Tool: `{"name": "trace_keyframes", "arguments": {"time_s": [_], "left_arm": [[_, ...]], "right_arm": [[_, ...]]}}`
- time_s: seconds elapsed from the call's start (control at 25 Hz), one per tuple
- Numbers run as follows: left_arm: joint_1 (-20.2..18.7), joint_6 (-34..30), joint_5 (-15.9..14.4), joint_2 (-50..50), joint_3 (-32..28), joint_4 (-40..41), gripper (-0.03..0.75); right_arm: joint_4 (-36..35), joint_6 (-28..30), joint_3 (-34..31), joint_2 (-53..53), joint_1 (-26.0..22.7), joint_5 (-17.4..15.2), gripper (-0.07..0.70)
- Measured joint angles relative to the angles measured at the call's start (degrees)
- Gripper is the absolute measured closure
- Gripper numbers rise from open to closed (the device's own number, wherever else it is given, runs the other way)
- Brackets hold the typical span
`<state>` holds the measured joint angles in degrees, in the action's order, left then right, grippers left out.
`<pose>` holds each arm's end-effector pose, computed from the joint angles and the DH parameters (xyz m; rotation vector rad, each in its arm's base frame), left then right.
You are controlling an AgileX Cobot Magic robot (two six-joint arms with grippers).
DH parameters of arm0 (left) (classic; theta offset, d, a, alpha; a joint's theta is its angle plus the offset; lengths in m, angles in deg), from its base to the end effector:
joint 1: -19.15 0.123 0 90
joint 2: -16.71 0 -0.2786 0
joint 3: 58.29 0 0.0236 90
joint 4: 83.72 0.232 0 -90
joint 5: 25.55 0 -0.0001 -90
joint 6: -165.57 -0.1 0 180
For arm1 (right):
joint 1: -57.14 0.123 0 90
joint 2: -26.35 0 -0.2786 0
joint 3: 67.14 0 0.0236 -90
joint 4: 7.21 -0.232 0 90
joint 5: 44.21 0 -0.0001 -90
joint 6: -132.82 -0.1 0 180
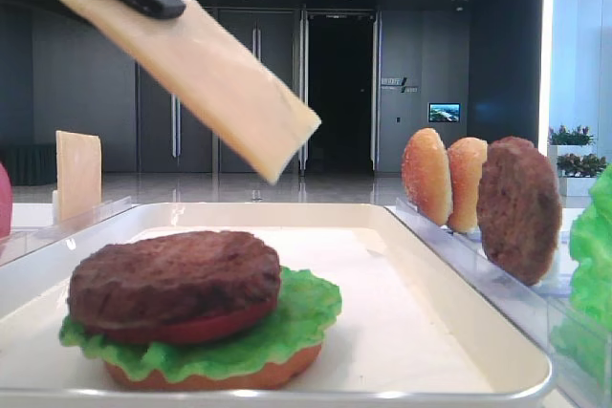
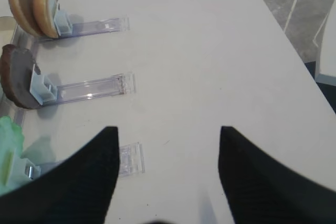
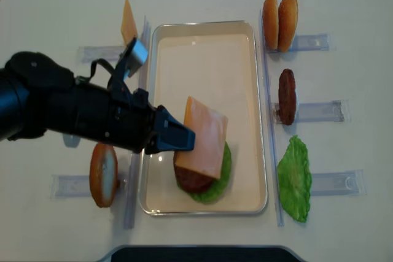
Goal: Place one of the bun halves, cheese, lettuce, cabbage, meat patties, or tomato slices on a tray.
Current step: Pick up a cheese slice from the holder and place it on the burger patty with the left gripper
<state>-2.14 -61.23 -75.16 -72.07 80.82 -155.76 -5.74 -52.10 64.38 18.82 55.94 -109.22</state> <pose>0.1810 -0.1484 0.2122 0.4110 2.6004 -1.2916 -0.0114 -0.0021 0.2572 0.1152 2.1088 0.0078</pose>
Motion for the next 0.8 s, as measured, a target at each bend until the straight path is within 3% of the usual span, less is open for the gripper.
{"name": "trace_keyframes", "arguments": {"time_s": [0.36,0.48,0.8], "left_arm": [[0.0,-2.9,2.1,0.0,-4.7,-1.8,0.682],[0.0,-2.9,4.0,0.0,-5.2,-1.8,0.682],[0.0,-2.9,5.7,-0.9,-5.3,-1.9,0.682]], "right_arm": [[0.0,0.0,0.0,0.0,0.0,0.0,0.204],[0.0,0.0,0.0,0.0,0.0,0.0,0.204],[0.0,0.0,0.0,0.0,0.0,0.0,0.204]]}}
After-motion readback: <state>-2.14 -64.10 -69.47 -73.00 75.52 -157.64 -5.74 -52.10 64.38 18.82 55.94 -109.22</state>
